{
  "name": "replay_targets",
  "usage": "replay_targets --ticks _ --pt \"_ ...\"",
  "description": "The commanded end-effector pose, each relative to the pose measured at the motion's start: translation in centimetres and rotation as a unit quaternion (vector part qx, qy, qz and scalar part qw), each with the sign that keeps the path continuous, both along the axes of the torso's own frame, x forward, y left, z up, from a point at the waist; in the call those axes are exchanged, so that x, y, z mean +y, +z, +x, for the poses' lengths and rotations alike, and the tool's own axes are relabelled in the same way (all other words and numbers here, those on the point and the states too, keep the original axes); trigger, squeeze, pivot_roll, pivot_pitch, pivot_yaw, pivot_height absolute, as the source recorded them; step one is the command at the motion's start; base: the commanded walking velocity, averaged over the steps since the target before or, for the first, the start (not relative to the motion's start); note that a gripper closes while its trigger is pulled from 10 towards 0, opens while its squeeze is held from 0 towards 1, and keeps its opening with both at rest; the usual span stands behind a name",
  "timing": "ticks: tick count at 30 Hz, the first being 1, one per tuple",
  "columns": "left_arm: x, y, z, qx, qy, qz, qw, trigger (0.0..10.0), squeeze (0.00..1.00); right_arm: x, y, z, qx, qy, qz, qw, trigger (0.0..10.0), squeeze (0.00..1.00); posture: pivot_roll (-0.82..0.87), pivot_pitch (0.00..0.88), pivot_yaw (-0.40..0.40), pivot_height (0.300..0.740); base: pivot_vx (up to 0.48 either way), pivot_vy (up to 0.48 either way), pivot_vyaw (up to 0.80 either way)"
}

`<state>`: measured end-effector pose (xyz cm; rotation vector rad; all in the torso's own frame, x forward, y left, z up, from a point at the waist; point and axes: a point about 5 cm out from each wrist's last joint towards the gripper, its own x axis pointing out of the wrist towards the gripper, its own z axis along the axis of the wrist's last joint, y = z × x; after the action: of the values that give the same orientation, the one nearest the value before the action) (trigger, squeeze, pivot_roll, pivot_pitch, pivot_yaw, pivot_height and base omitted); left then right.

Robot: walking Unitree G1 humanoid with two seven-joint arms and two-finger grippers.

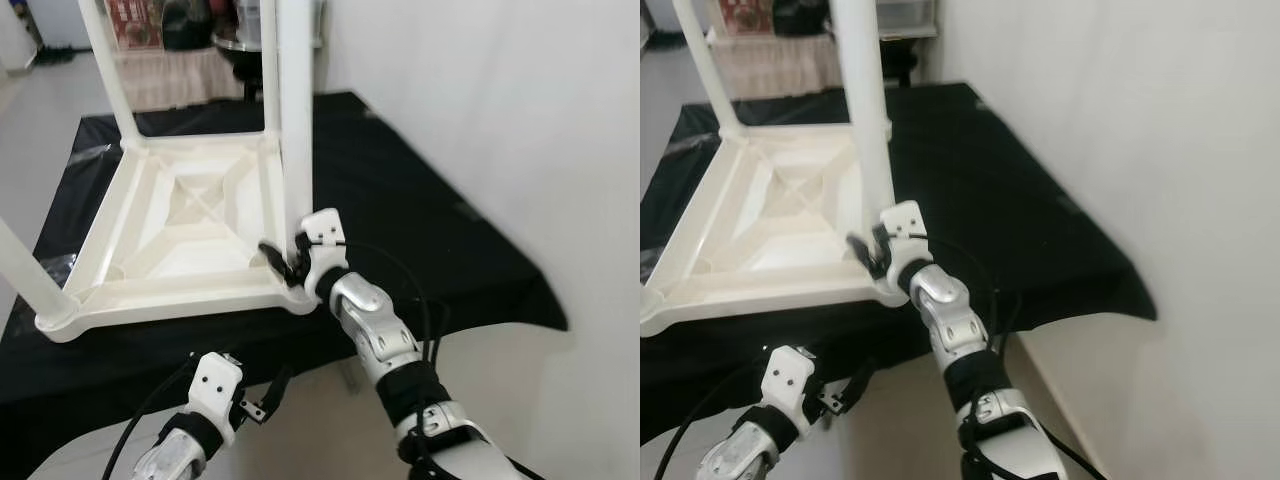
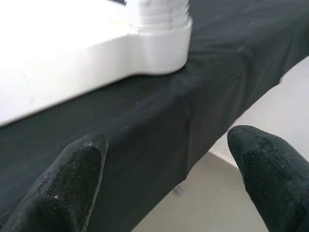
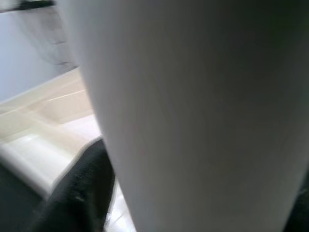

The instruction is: Building children table

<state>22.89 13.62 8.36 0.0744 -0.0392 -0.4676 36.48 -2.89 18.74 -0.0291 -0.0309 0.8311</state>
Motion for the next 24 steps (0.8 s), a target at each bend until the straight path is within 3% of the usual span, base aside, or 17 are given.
replay_targets --ticks 1,2,3,4,7,12,13,14,15,16,17,18,24 --pt "0.2 -0.7 -0.4 0.014 0.001 0.005 1.000 10.0 0.00 0.7 2.6 0.1 -0.023 0.083 0.019 0.996 10.0 0.76 0.05 0.151 -0.022 0.740 0.000 0.000 0.00" --pt "0.2 -0.7 -0.4 0.014 0.001 0.005 1.000 10.0 0.00 0.7 2.9 -0.2 -0.026 0.144 0.011 0.989 10.0 0.47 0.05 0.152 -0.021 0.740 0.000 0.000 0.00" --pt "0.2 -0.7 -0.5 0.014 0.001 0.005 1.000 10.0 0.00 0.7 3.1 -0.5 -0.035 0.187 -0.002 0.982 10.0 0.09 0.05 0.152 -0.021 0.740 0.000 0.000 0.00" --pt "0.2 -0.6 -0.5 0.014 0.001 0.005 1.000 10.0 0.00 0.7 3.1 -0.6 -0.042 0.219 -0.018 0.975 10.0 0.00 0.05 0.157 -0.021 0.740 0.000 0.000 0.00" --pt "0.2 -0.6 -0.6 0.014 0.001 0.005 1.000 10.0 0.00 0.8 3.2 -0.6 -0.049 0.265 -0.053 0.962 10.0 0.00 0.06 0.163 -0.022 0.740 0.000 0.000 0.00" --pt "0.1 -0.6 -0.9 0.015 0.001 0.005 1.000 10.0 0.00 0.8 4.2 0.1 -0.045 0.295 -0.059 0.953 10.0 0.00 0.07 0.167 -0.027 0.740 0.000 0.000 0.00" --pt "0.1 -0.6 -0.9 0.015 0.002 0.005 1.000 10.0 0.00 0.6 4.2 0.3 -0.036 0.292 -0.062 0.954 9.2 0.00 0.08 0.173 -0.029 0.740 0.000 0.000 0.00" --pt "0.1 -0.6 -1.0 0.015 0.002 0.005 1.000 10.0 0.00 0.5 4.1 0.4 -0.031 0.289 -0.063 0.955 9.2 0.00 0.08 0.175 -0.029 0.740 0.000 0.000 0.00" --pt "0.0 -0.6 -1.1 0.015 0.003 0.005 1.000 10.0 0.00 0.4 4.0 0.6 -0.025 0.285 -0.064 0.956 6.0 0.00 0.08 0.176 -0.030 0.740 0.000 0.000 0.00" --pt "0.0 -0.6 -1.1 0.015 0.004 0.005 1.000 10.0 0.00 0.3 3.9 0.6 -0.020 0.286 -0.062 0.956 1.9 0.00 0.08 0.179 -0.030 0.740 0.000 0.000 0.00" --pt "0.0 -0.6 -1.1 0.015 0.004 0.005 1.000 10.0 0.00 0.3 3.9 0.6 -0.017 0.288 -0.060 0.956 1.9 0.00 0.08 0.179 -0.030 0.740 0.000 0.000 0.00" --pt "0.0 -0.6 -1.1 0.015 0.004 0.004 1.000 10.0 0.00 0.2 3.8 0.6 -0.017 0.290 -0.061 0.955 0.0 0.00 0.08 0.179 -0.029 0.740 0.000 0.000 0.00" --pt "0.0 -0.6 -1.1 0.016 0.004 0.004 1.000 10.0 0.00 -0.3 3.5 0.7 -0.018 0.286 -0.059 0.956 0.0 0.00 0.07 0.177 -0.026 0.740 0.000 0.000 0.00"
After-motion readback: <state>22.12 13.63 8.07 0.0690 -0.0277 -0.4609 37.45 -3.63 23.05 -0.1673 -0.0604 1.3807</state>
